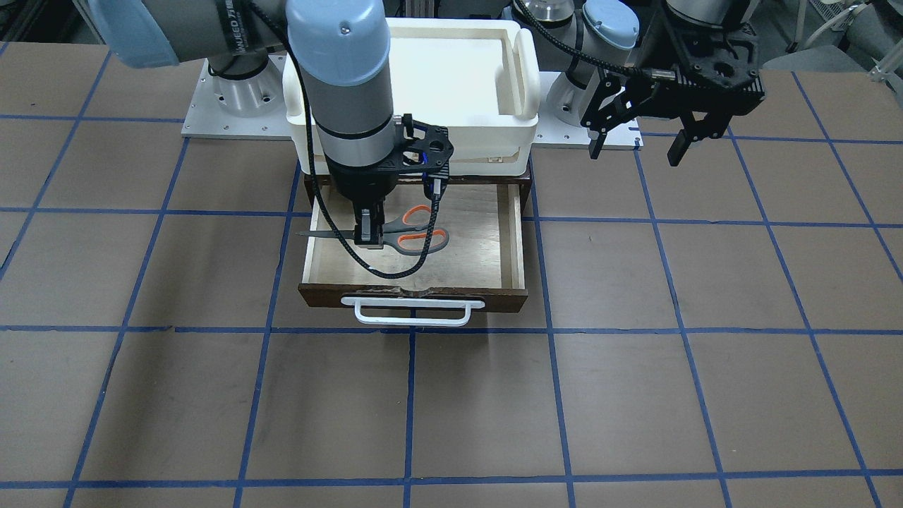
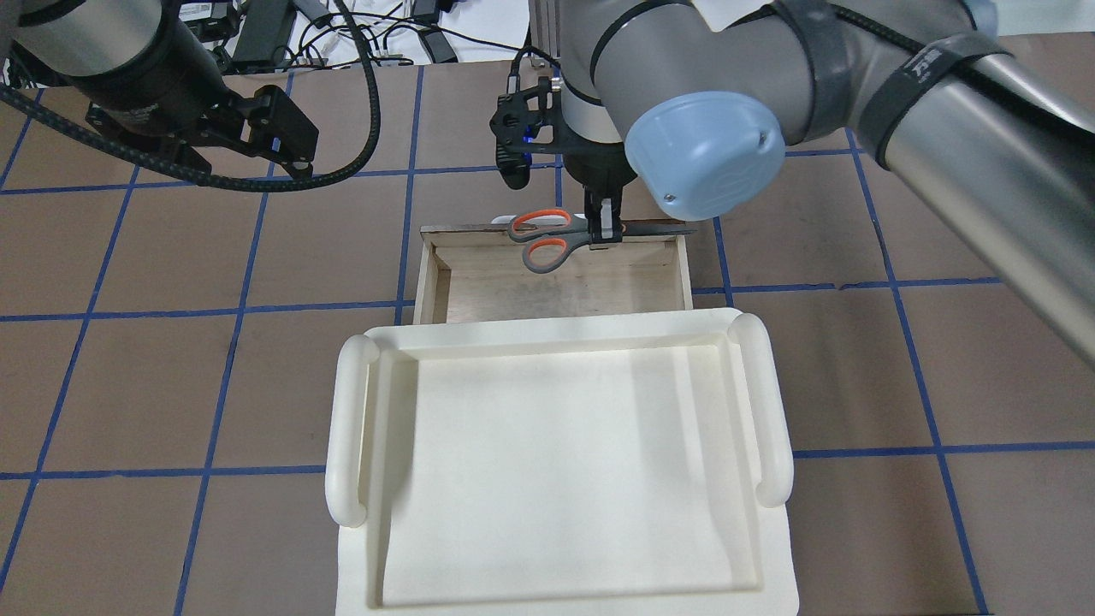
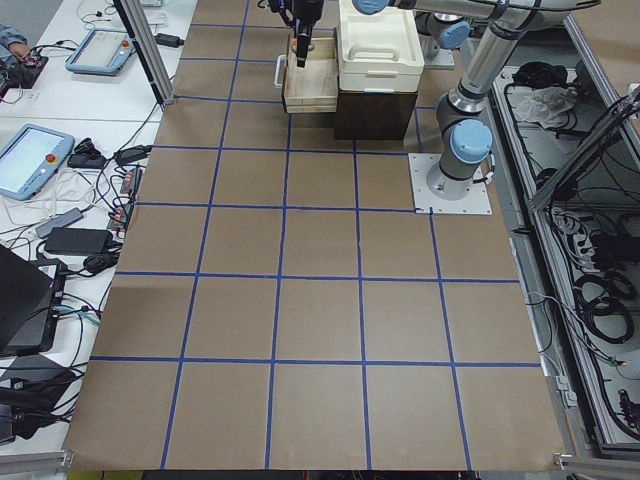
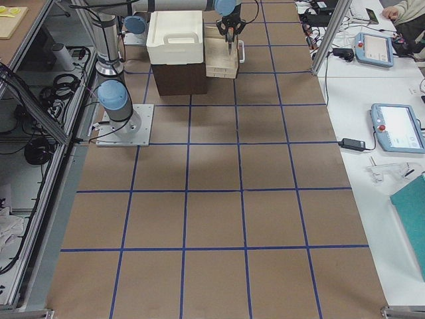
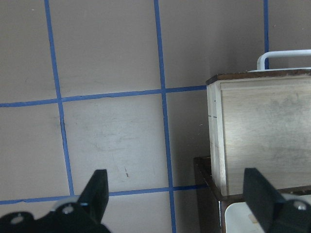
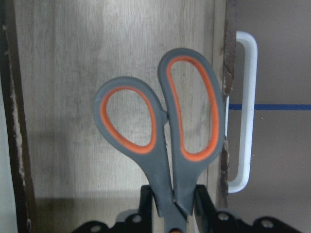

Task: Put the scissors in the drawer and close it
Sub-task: 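Lower the scissors into the open drawer and open the right gripper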

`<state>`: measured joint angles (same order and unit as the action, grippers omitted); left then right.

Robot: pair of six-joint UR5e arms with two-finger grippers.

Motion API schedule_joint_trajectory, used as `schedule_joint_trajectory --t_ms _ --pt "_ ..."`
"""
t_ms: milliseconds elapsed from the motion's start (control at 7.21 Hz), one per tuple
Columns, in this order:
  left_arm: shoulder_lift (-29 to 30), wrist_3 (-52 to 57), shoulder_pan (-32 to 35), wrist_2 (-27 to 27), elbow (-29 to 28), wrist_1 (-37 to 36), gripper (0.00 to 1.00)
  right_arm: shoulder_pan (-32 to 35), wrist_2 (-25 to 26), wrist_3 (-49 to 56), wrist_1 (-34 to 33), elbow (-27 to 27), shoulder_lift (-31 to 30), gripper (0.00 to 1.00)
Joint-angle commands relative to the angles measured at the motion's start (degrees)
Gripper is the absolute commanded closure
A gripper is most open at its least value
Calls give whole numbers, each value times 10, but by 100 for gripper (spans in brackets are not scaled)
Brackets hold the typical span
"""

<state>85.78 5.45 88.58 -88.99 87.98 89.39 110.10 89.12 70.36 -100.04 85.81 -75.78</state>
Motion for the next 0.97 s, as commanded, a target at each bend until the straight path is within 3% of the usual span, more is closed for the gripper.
schedule_joint_trajectory --t_ms 0,832 --pt "0 0 0 0 0 0 0 11 -2 -6 -2 1 18 100" --pt "0 0 0 0 0 1 0 26 -4 -9 -17 21 33 98"
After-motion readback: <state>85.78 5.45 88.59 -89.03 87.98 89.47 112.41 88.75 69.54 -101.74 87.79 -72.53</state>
